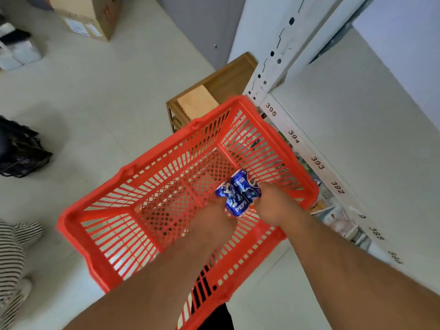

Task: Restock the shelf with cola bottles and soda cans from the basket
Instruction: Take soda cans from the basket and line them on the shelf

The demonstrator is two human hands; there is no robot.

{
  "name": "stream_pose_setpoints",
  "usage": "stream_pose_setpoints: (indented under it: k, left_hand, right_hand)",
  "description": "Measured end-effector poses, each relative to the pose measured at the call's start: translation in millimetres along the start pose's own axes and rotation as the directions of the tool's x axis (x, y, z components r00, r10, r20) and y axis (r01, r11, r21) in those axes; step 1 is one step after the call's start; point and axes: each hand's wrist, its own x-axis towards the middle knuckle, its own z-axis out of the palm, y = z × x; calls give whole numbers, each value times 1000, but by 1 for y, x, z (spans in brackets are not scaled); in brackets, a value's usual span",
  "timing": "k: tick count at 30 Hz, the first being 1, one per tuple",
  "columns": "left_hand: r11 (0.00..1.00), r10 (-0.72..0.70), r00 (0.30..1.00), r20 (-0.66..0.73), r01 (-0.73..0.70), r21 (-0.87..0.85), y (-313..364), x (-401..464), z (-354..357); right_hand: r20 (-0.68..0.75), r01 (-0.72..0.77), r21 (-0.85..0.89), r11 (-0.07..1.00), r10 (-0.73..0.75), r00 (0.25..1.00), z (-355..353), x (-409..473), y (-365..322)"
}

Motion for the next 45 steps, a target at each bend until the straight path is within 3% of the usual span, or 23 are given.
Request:
stream_pose_setpoints:
  k: [8,18,21,23,25,28,38,42,45]
  left_hand:
    - [936,-15,998,57,-6,352,6,60,38]
    - [842,39,999,31,-49,537,-26,47,46]
    - [918,-26,999,-24,34,395,-39,37,46]
    - [979,-187,976,-108,194,60,-43,36,48]
    - [872,-366,930,-34,330,-360,-43,49,55]
    - [706,-394,917,54,340,-621,-44,80,73]
    - [537,-582,813,-13,371,-758,-30,95,95]
    - [603,-621,778,-92,399,-690,-20,92,101]
    - [594,-629,773,-88,405,-695,-21,94,106]
  right_hand:
    - [45,-4,-76,997,8,999,24,60,11]
    - [86,-12,-100,995,20,996,35,57,6]
    - [74,17,-110,994,-9,997,38,51,1]
    - [59,8,-101,995,-2,998,40,50,0]
    - [53,-31,-77,997,35,998,41,56,2]
    - [138,-78,-3,997,78,987,42,70,2]
    - [241,-82,59,995,66,968,67,100,2]
    - [230,-92,90,992,69,971,77,104,5]
    - [223,-107,113,988,79,972,77,103,4]
